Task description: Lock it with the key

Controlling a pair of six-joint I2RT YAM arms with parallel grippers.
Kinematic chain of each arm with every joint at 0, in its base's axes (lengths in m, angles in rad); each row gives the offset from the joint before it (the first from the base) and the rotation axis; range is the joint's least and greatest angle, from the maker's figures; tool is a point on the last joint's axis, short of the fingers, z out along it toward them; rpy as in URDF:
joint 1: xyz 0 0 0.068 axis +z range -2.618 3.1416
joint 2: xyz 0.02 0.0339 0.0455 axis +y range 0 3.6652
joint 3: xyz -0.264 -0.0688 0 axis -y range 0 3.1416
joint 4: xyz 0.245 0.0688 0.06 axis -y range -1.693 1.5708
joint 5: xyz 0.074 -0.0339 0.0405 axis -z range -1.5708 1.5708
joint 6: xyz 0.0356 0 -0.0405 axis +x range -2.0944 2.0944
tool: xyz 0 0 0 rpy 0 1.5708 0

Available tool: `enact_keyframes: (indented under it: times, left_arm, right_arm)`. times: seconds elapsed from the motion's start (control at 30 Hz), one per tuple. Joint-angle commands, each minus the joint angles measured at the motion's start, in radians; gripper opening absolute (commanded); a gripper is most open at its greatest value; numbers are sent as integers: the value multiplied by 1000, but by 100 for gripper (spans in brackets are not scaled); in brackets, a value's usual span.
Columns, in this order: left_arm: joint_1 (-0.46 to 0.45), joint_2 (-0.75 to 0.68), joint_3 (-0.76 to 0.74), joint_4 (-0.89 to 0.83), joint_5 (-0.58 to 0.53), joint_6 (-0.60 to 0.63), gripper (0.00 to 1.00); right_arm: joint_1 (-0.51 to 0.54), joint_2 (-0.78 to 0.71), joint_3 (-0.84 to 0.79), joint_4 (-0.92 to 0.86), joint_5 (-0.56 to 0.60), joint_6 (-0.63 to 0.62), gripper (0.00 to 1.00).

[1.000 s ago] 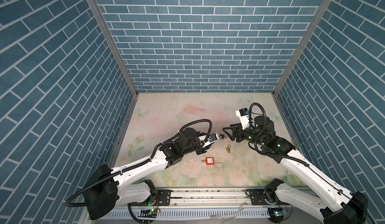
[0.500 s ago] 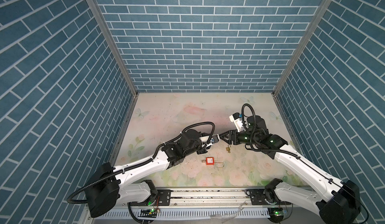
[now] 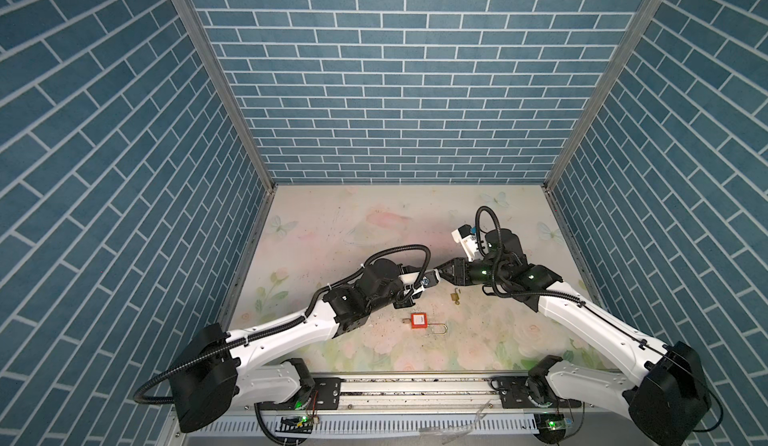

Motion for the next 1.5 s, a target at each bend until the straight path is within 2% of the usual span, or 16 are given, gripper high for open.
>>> enact_keyframes:
  times: [0.0, 0.23, 0.37, 0.63, 0.8, 1.47]
  left_arm:
    - [-7, 0, 12, 62, 18, 1, 6]
    - [-3, 14, 10, 81, 45, -46, 6]
    - [33, 40, 29, 87, 144, -124, 7]
    - [98, 80, 67, 114, 259, -188, 6]
    - [114, 102, 95, 116, 293, -197, 6]
    - [119, 110, 180, 203, 273, -210, 6]
  right_arm:
    - [0, 10, -14, 28, 3, 2, 23]
    - [-1, 4, -23, 71, -1, -57, 8]
    - [0, -3, -29, 94, -23, -115, 0]
    - [-1, -18, -64, 153, -86, -172, 0]
    - [0, -19, -87, 168, -113, -180, 0]
    - [-1, 127, -103, 150, -168, -171, 0]
